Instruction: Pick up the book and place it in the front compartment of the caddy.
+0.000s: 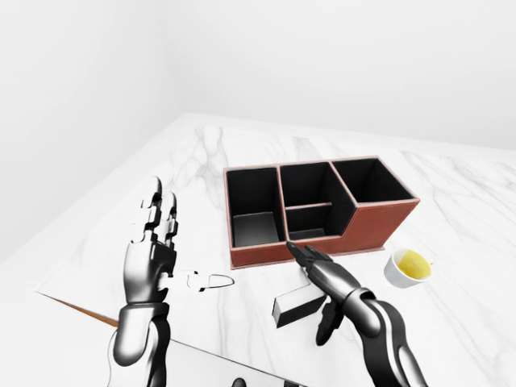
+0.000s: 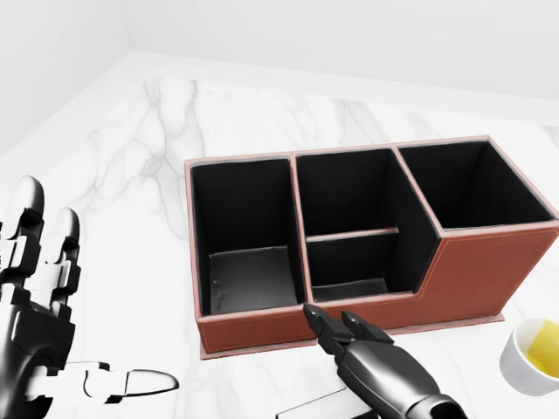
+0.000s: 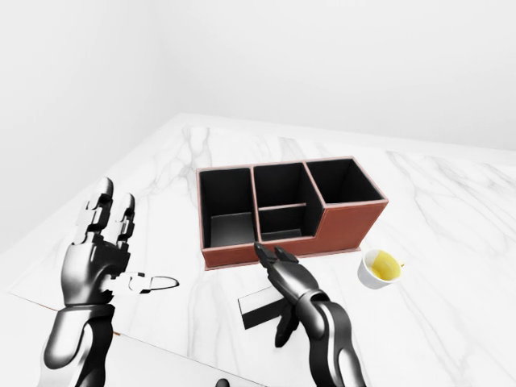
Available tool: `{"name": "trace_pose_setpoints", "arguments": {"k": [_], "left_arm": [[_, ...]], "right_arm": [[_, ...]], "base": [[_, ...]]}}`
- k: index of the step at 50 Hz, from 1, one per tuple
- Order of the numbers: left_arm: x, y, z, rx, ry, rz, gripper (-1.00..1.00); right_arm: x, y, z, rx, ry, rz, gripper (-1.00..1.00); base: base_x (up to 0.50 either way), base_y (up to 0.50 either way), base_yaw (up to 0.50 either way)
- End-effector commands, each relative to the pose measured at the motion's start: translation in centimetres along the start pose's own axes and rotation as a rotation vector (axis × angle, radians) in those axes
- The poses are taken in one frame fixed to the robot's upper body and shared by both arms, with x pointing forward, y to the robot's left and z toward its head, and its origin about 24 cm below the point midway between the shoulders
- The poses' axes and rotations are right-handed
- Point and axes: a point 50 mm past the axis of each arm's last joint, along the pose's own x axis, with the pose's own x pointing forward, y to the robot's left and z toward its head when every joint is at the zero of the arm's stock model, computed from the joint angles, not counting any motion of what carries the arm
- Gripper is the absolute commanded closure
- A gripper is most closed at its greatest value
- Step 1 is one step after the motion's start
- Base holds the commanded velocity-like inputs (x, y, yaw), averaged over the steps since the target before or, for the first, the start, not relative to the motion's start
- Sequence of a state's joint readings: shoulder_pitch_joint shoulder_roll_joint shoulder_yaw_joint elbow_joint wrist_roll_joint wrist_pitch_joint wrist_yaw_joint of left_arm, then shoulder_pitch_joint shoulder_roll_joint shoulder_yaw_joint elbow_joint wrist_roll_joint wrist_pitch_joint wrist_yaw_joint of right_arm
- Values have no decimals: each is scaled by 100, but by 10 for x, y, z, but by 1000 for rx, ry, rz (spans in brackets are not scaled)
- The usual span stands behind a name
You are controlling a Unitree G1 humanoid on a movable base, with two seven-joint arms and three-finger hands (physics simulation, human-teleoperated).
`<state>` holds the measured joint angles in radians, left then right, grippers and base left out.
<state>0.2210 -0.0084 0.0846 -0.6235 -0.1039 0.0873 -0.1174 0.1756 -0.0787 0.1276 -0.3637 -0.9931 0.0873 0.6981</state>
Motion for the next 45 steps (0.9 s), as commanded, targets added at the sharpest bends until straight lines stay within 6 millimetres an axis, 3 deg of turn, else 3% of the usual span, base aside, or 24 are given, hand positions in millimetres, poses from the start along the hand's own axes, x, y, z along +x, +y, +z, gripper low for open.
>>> {"name": "trace_pose_setpoints", "arguments": {"k": [1, 16, 30, 45], "left_arm": [[0, -2, -2, 1, 12, -7, -100], [0, -1, 2, 0, -7, -4, -100], [1, 0, 1, -2, -4, -1, -100], [0, 1, 4, -2, -19, 3, -100]], "right_arm": [[2, -8, 2, -73, 29, -33, -100], [1, -22, 12, -178, 67, -107, -100], [12, -7, 4, -179, 107, -27, -100], [17, -14, 12, -256, 129, -55, -100]], "base": [[0, 0, 0], [0, 0, 0], [0, 0, 0], [0, 0, 0]]}}
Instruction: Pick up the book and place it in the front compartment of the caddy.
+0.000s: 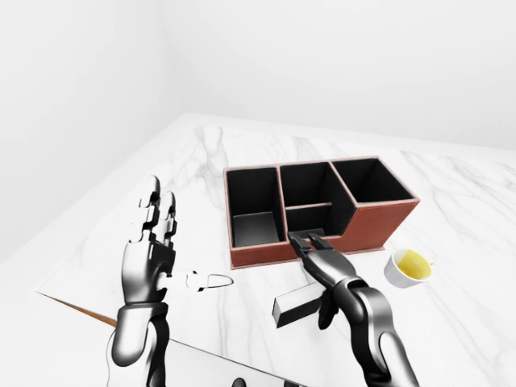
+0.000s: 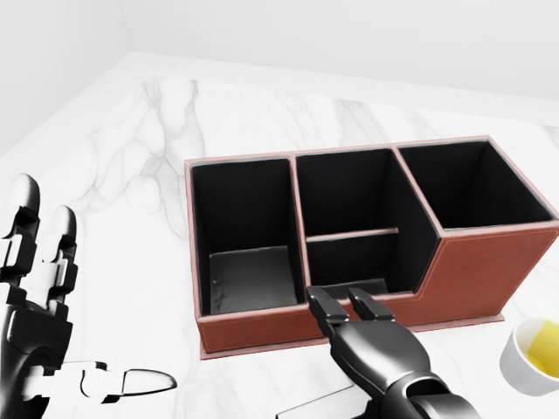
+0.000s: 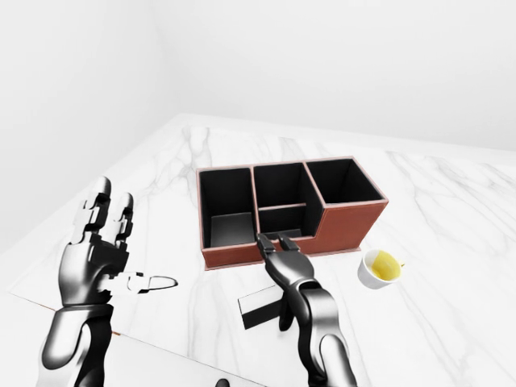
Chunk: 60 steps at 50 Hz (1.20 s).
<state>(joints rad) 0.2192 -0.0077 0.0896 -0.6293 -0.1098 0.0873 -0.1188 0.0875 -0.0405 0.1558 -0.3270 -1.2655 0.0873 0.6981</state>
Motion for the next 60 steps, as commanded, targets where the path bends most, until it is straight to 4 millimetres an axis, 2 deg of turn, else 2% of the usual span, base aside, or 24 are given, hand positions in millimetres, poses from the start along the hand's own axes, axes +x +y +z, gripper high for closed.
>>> {"name": "trace_pose_setpoints", "arguments": {"k": [1, 16, 33, 34, 36, 37, 60], "left_arm": [[0, 1, 2, -1, -8, 2, -100], [1, 1, 3, -3, -14, 3, -100], [-1, 1, 4, -10, -17, -3, -100], [0, 1, 4, -10, -19, -3, -100], [0, 1, 4, -10, -18, -2, -100], [0, 1, 5, -10, -22, -3, -100], [-1, -1, 2, -12, -8, -9, -100]], "right_arm": [[5, 1, 3, -46, 25, 7, -100], [14, 10, 10, -53, 8, 55, -100], [22, 15, 29, -65, -51, 84, -100], [22, 15, 30, -67, -53, 86, -44], [23, 16, 31, -60, -61, 91, 93], [23, 16, 32, -62, -65, 91, 100], [24, 2, 35, -24, -107, 48, 100]], "base": [[0, 0, 0], [0, 0, 0], [0, 0, 0], [0, 0, 0], [0, 0, 0], [0, 0, 0], [0, 0, 0]]}}
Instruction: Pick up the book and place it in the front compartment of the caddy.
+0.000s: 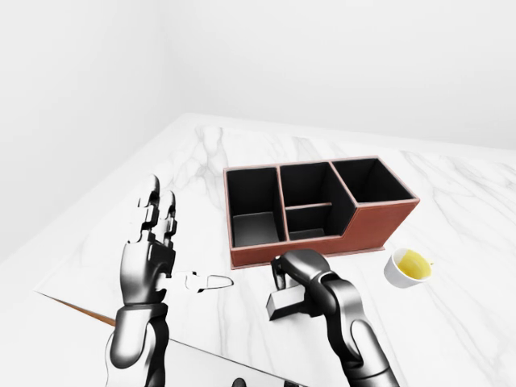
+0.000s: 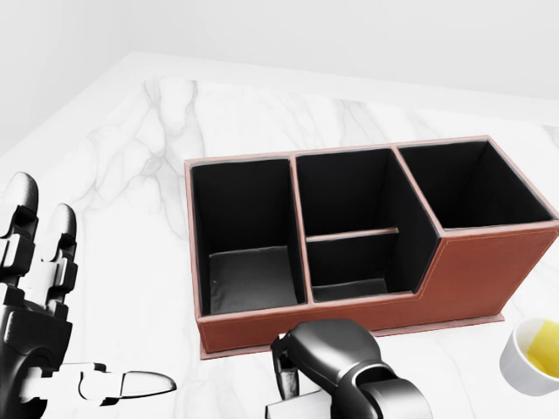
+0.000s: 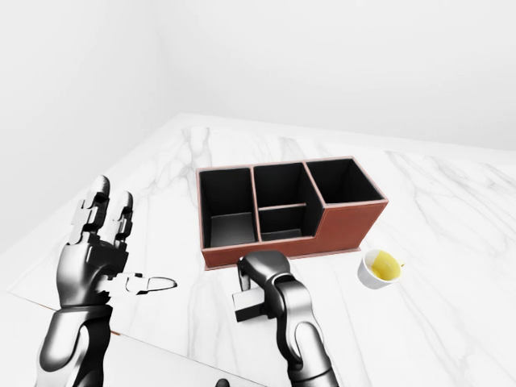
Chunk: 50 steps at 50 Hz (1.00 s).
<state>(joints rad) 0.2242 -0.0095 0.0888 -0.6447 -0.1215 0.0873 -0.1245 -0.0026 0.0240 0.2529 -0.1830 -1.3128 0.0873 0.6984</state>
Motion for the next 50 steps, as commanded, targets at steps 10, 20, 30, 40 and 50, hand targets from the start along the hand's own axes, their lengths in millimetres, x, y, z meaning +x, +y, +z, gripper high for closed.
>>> {"name": "trace_pose_setpoints", "arguments": {"k": [10, 20, 30, 40, 50], "left_arm": [[-1, -1, 1, -1, -5, -1, -100], [-1, -2, 0, -1, 1, -5, -100], [-1, -2, 1, -1, -1, -5, -100], [-1, -2, 0, -2, 0, -5, -100], [-1, -1, 2, 0, -7, -3, -100]], "right_arm": [[-9, -23, 4, -27, -8, -106, 100], [-23, -50, 6, -71, 22, -245, 100], [-41, -76, 17, -118, 36, -395, 100], [-65, -109, 27, -157, 69, -596, 100], [-90, -130, 33, -172, 106, -756, 100]], "base": [[0, 0, 0], [0, 0, 0], [0, 0, 0], [0, 0, 0], [0, 0, 0]]}}
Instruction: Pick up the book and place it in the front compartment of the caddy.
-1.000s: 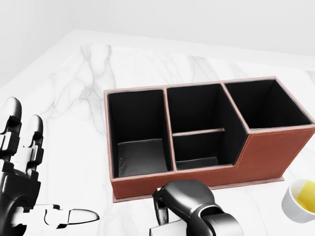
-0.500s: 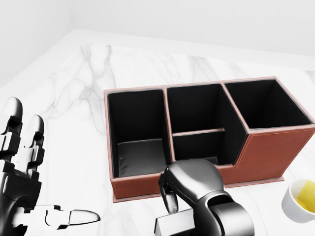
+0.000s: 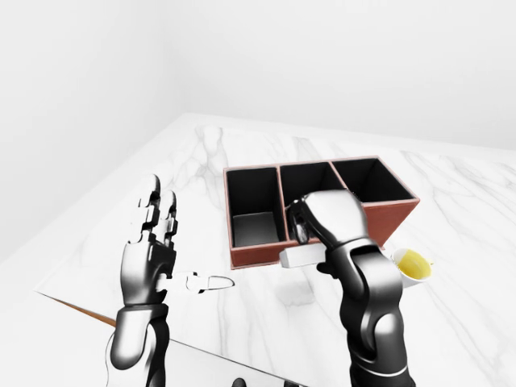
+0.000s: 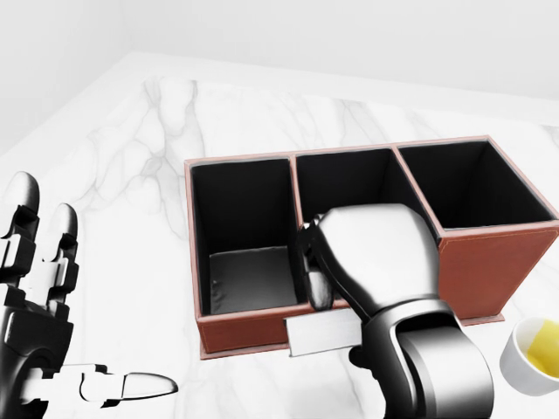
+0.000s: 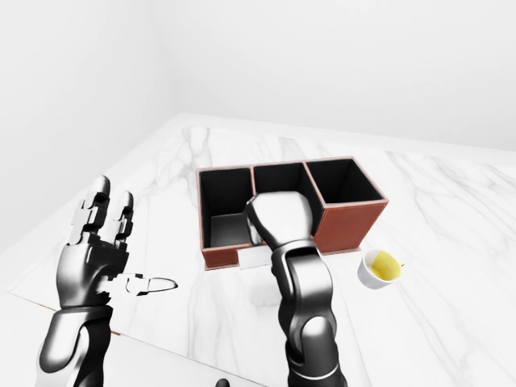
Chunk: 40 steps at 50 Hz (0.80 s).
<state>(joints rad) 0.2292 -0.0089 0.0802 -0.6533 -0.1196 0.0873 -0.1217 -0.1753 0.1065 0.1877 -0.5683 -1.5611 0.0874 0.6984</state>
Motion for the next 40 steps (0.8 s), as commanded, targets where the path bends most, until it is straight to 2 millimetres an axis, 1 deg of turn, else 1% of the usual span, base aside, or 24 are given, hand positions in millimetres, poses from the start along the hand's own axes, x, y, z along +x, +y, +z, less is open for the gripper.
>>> {"name": "trace_pose_setpoints", "arguments": {"k": [1, 11, 33, 34, 35, 37, 40], "left_arm": [[0, 1, 1, 1, -5, 2, -100], [0, 0, -1, 1, 5, 2, -100], [0, 0, -1, 1, 5, 2, -100], [0, 1, 0, 1, 1, 3, -100], [-1, 2, 3, -1, -10, 5, -100], [0, 2, 4, 1, -17, 6, -100], [2, 1, -1, -1, -2, 3, -100]], "right_arm": [[-13, -37, 0, -34, 59, -190, 100], [-29, -54, 2, -33, 91, -296, 100], [-30, -54, 2, -28, 95, -296, 100], [-29, -58, 2, -38, 99, -316, 100], [-27, -69, 2, -54, 112, -368, 100], [-26, -73, 1, -65, 117, -384, 100], [-19, -82, 0, -91, 125, -415, 100]], "base": [[0, 0, 0], [0, 0, 0], [0, 0, 0], [0, 0, 0], [0, 0, 0], [0, 0, 0], [0, 0, 0]]}}
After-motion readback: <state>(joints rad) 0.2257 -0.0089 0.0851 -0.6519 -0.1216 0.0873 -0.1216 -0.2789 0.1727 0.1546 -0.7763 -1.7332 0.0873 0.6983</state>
